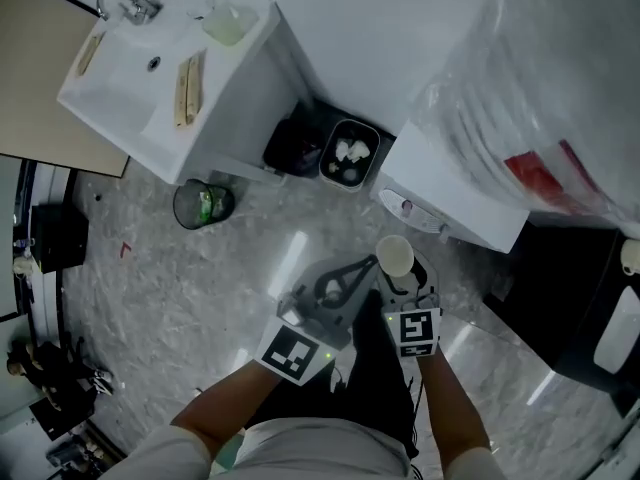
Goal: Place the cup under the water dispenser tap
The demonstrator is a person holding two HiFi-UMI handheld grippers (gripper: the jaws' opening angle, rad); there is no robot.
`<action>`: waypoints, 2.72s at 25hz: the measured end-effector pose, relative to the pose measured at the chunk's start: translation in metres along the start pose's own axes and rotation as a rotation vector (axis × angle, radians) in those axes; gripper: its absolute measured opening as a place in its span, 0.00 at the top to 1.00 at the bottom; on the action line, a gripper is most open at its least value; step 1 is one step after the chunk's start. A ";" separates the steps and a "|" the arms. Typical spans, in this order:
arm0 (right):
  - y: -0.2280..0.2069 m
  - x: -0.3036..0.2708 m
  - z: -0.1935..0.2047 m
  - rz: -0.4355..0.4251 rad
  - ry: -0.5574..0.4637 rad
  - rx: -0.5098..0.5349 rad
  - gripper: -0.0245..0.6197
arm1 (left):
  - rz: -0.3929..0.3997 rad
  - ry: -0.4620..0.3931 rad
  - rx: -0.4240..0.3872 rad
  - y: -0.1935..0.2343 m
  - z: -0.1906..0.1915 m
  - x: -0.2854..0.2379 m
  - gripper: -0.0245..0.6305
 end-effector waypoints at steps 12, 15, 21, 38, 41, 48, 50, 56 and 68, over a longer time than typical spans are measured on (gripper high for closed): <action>-0.065 -0.120 0.158 0.095 0.113 -0.026 0.58 | 0.052 0.094 -0.058 0.045 0.122 -0.049 0.96; -0.090 -0.140 0.183 0.135 0.136 -0.023 0.58 | 0.052 0.089 -0.050 0.048 0.135 -0.058 0.96; -0.124 -0.162 0.209 0.195 0.157 -0.012 0.58 | 0.047 0.088 -0.045 0.060 0.153 -0.064 0.96; -0.133 -0.175 0.231 0.168 0.300 -0.032 0.50 | 0.030 0.113 -0.015 0.069 0.156 -0.054 0.96; -0.128 -0.164 0.225 0.179 0.312 -0.036 0.50 | 0.031 0.114 -0.014 0.065 0.151 -0.050 0.96; -0.095 -0.110 0.186 0.198 0.314 -0.069 0.50 | 0.035 0.125 -0.015 0.048 0.123 -0.038 0.96; -0.076 -0.085 0.156 0.186 0.278 -0.082 0.50 | 0.037 0.127 -0.008 0.042 0.109 -0.033 0.96; -0.018 -0.011 0.028 0.115 0.102 -0.138 0.51 | 0.057 0.144 -0.002 0.017 0.060 -0.006 0.96; 0.054 0.122 -0.140 0.147 -0.077 -0.132 0.79 | 0.080 0.130 0.005 -0.023 -0.048 0.053 0.96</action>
Point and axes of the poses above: the fingertips, and each gripper's own axes: x backward along the fingers, y to its left, z out of its underside, the point moved 4 cm from there along x, backward along the fingers, and after that the axes turned 6 degrees about -z, right-handed, at the moved point
